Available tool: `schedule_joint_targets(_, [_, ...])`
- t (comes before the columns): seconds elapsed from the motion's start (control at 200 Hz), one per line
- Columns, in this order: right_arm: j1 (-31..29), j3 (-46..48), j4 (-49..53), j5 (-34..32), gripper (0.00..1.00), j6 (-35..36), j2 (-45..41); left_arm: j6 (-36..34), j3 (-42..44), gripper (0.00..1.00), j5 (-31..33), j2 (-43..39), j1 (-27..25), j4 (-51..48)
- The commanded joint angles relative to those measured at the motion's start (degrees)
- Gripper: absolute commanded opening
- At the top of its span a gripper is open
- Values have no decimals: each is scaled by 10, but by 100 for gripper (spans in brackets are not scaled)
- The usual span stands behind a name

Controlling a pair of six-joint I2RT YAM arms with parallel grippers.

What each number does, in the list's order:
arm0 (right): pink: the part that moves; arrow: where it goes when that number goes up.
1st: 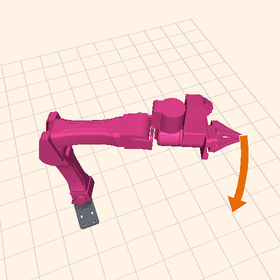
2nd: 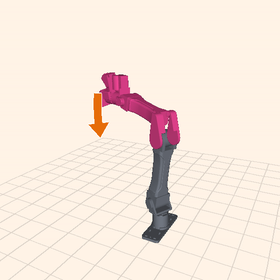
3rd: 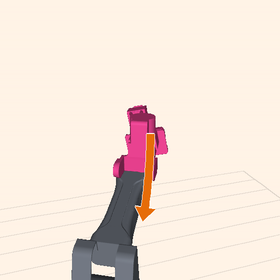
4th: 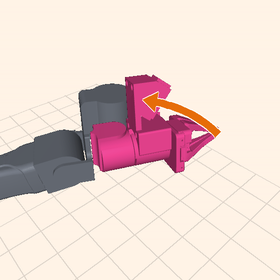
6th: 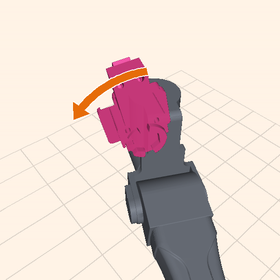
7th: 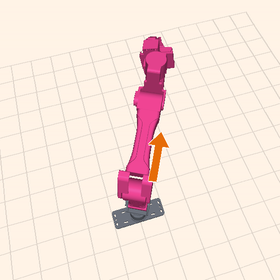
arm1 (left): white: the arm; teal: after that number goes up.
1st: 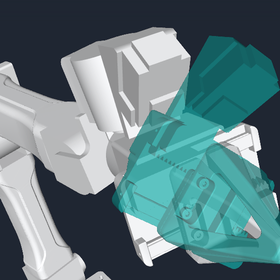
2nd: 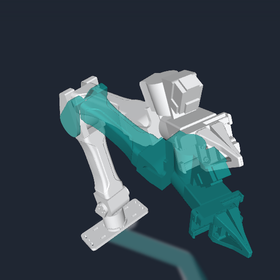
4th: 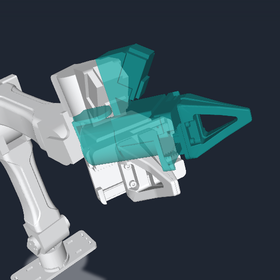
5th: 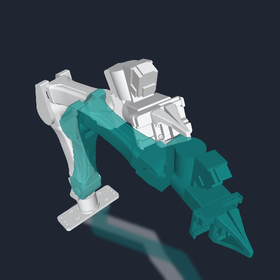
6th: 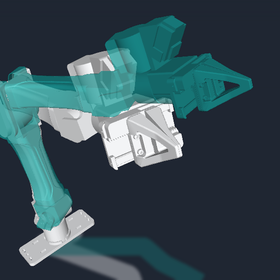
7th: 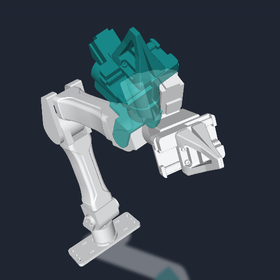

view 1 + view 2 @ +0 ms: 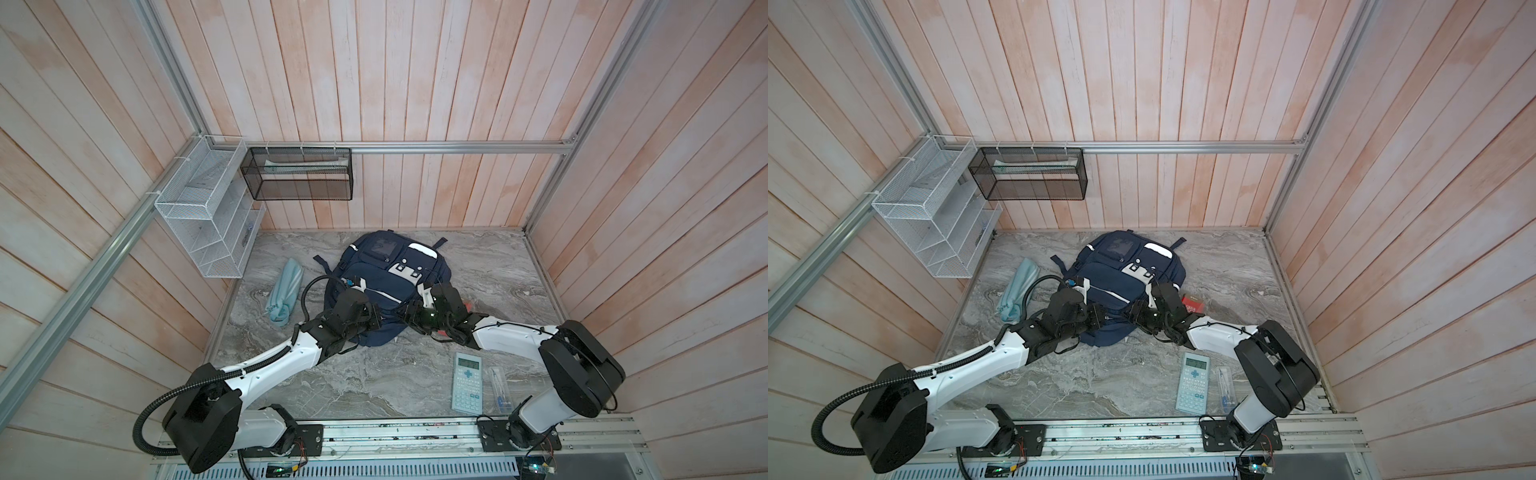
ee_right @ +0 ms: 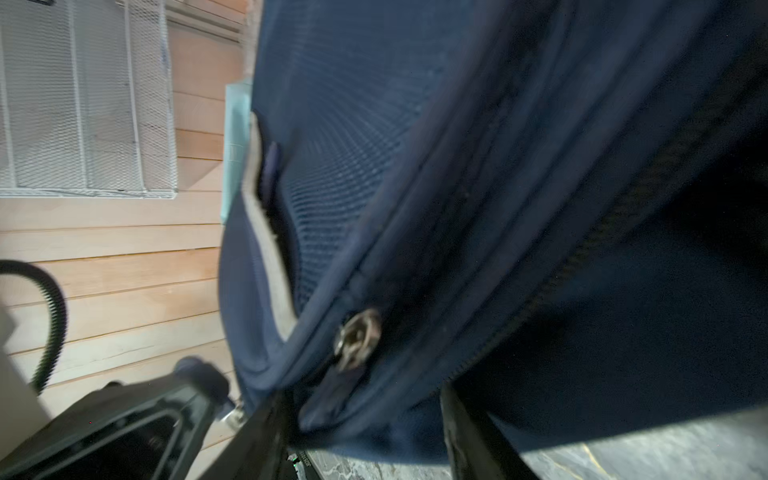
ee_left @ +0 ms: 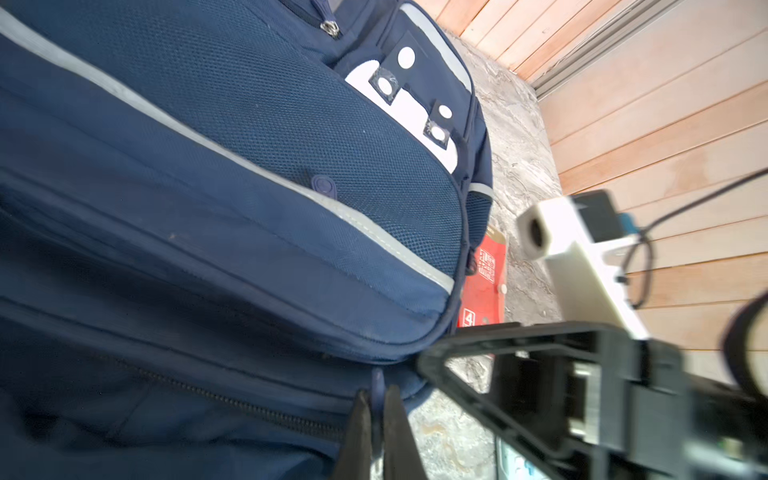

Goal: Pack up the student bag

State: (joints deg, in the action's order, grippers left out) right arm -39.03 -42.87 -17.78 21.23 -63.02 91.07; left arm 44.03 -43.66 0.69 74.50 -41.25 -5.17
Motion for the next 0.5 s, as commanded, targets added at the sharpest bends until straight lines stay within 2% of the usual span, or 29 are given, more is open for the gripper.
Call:
schedule_joint_targets(0.0, [-5,0,-47,-45,52,-20,12,46,1,0,-26,-21,-31,46])
schedule_joint_targets(0.02, [-3,6,-52,-46,48,-22,12,50,4,0,-29,-23,-32,49])
schedule_joint_targets(0.035, [1,17,-58,-45,39,-25,9,54,5,0,-30,-25,-32,51])
schedule_joint_targets(0.04, [1,17,-58,-45,39,-25,9,54,6,0,-30,-25,-32,52])
schedule_joint_targets(0.055, [5,28,-68,-45,29,-30,5,56,8,0,-31,-27,-32,52])
schedule_joint_targets(0.095, [18,57,-94,-45,13,-37,-7,50,8,0,-24,-32,-32,44])
schedule_joint_targets(0.155, [43,86,-98,-38,2,-29,-29,31,4,0,2,-42,-30,18])
schedule_joint_targets(0.24, [75,90,-40,-35,0,19,-67,2,10,0,19,-54,-4,-12])
schedule_joint_targets(0.385, [138,76,58,-49,0,91,-111,-13,63,0,-23,-82,87,14])
schedule_joint_targets(0.495, [219,49,98,10,0,145,-86,-46,60,0,-13,-94,144,-18])
